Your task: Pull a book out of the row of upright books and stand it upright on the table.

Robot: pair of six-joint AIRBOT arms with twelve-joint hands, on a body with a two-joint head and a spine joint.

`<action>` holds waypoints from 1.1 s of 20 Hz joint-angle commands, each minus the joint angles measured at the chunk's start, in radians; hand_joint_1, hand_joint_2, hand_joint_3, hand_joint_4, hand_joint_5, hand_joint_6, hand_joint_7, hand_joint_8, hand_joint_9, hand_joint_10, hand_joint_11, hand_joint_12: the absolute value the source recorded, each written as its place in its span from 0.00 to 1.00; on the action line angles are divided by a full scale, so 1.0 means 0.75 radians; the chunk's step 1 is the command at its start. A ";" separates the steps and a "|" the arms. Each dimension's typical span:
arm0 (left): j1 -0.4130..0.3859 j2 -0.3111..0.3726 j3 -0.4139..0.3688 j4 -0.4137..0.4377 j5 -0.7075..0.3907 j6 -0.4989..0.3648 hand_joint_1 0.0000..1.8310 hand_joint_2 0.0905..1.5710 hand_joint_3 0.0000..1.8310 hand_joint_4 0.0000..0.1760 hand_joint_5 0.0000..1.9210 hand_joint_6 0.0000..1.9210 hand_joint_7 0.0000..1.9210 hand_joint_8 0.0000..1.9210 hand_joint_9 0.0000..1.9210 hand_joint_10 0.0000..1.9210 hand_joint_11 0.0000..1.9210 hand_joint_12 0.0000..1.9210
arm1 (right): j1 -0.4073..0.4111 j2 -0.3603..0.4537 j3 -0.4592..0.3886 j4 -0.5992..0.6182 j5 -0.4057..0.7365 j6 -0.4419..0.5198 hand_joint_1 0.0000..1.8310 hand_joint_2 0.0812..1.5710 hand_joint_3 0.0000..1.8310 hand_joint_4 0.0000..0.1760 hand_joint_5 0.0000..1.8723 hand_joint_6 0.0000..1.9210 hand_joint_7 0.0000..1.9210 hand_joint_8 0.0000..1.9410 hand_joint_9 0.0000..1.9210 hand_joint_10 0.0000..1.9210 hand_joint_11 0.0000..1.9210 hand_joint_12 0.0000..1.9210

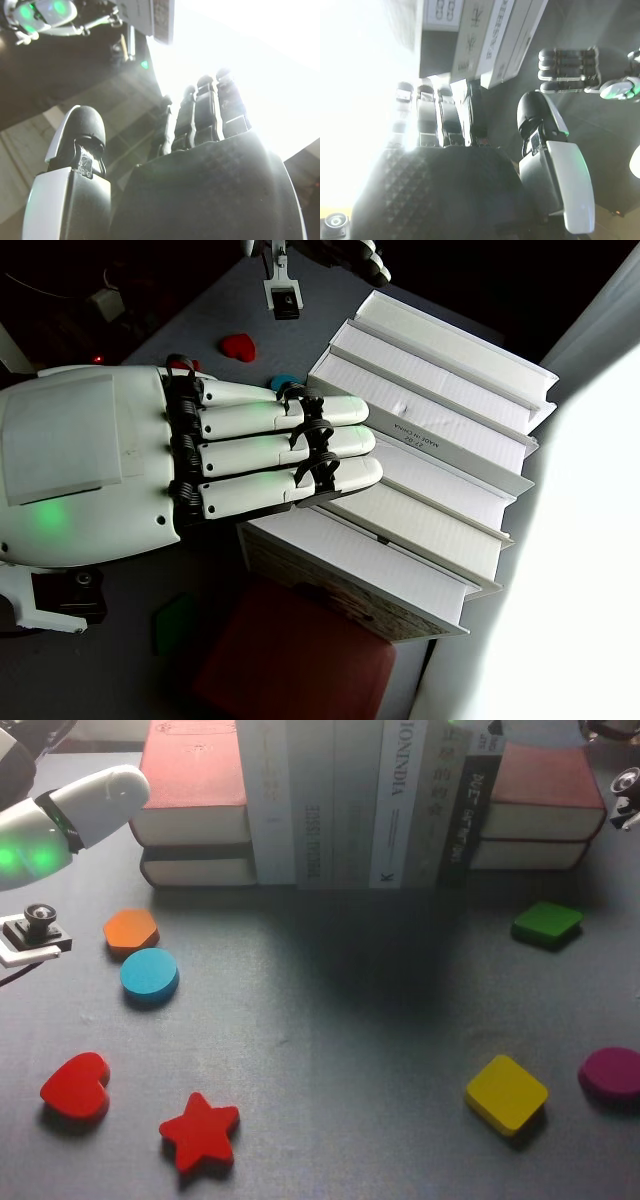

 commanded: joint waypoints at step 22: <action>0.029 -0.003 -0.013 -0.074 -0.222 -0.012 0.18 0.85 0.00 0.39 0.00 0.00 0.00 0.00 0.00 0.00 0.00 0.00 | -0.366 0.222 -0.336 -0.061 0.749 0.105 0.04 0.85 0.00 0.00 0.35 0.33 0.06 0.00 0.00 0.00 0.00 0.00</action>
